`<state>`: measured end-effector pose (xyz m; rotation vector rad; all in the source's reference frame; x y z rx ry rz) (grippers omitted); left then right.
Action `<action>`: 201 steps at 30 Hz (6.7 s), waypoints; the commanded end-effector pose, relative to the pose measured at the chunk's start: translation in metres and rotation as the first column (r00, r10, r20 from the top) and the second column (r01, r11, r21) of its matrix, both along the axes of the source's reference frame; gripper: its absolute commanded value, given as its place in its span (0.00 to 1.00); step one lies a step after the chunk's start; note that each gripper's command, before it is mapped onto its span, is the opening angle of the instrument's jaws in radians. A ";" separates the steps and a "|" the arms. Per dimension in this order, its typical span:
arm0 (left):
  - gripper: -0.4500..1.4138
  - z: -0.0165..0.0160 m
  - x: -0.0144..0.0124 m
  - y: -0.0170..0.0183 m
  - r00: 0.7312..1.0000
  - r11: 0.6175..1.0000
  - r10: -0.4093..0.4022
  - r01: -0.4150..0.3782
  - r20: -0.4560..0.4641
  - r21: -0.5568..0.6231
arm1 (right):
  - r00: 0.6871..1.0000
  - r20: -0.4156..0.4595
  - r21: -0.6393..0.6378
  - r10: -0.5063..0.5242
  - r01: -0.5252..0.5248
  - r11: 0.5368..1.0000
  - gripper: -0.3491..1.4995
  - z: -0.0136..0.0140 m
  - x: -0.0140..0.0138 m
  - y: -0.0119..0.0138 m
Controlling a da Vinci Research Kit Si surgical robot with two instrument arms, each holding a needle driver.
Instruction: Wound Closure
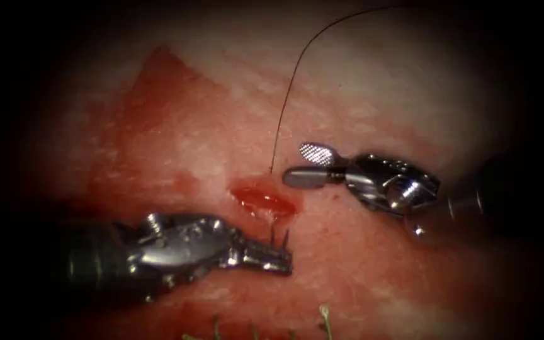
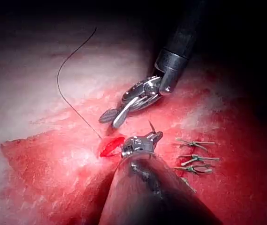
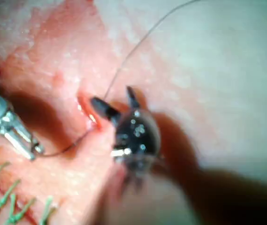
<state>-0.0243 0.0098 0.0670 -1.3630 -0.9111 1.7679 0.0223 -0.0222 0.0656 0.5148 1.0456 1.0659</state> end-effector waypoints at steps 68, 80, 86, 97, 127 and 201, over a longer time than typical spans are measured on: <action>0.00 -0.0020 -0.0020 0.0022 0.989 0.495 0.140 -0.115 -0.051 -0.861 | 0.903 -0.355 0.547 0.244 -0.011 0.837 0.51 -0.0044 0.0014 -0.0017; 0.00 -0.0019 -0.0023 0.0019 0.987 0.488 0.152 -0.126 -0.058 -0.863 | 0.899 -0.336 0.574 0.282 -0.042 0.818 0.26 -0.0042 0.0012 -0.0013; 0.00 -0.0019 -0.0023 0.0019 0.986 0.483 0.156 -0.129 -0.060 -0.866 | 0.897 -0.332 0.593 0.291 -0.041 0.804 0.00 -0.0042 0.0011 -0.0013; 0.44 -0.0021 -0.0020 0.0023 0.992 0.618 0.104 -0.116 -0.065 -0.778 | 0.904 -0.320 0.605 0.283 -0.035 0.796 0.00 -0.0041 0.0007 -0.0013; 0.00 0.0076 0.0035 0.0027 0.920 0.972 0.111 -0.180 -0.376 -0.152 | 0.957 -0.285 0.015 0.048 -0.046 0.999 0.00 -0.0052 0.0006 0.0002; 0.00 0.0113 -0.0008 0.0006 0.716 0.857 0.498 -0.491 -0.488 0.155 | 0.995 0.048 -0.483 -0.093 0.104 0.869 0.00 0.0010 0.0038 0.0011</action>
